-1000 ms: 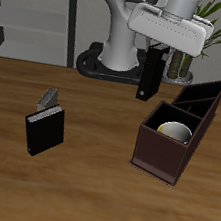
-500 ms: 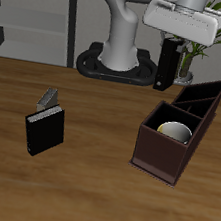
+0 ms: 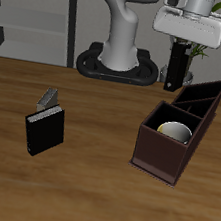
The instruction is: Place the white-yellow mug into the left desk caddy's right compartment and place the left black book into the left desk caddy's back compartment and place the right black book into the left desk caddy's front compartment
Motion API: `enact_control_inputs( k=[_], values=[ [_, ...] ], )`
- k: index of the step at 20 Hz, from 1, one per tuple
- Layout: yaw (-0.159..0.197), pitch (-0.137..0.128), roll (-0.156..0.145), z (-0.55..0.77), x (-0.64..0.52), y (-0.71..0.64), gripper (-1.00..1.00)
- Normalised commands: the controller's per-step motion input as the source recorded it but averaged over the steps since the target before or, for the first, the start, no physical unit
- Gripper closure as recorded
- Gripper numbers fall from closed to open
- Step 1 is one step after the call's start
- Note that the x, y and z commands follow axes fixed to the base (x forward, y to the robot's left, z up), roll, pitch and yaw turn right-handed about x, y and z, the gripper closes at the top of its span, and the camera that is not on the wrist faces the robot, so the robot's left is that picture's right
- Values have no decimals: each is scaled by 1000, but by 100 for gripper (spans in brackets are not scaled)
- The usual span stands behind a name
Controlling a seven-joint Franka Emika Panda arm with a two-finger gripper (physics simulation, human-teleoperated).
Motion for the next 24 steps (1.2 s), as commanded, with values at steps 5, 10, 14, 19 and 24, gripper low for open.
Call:
enact_control_inputs(
  k=[5, 10, 14, 19, 24],
  values=[
    [23, -40, 52, -287, -292, 341, 100],
    [-25, -59, 40, -179, -402, 305, 100],
    [-43, 6, 82, -140, -265, 347, 100],
    [14, 0, 43, -54, 168, 238, 100],
    [13, 11, 5, -67, 285, 223, 100]
  ],
)
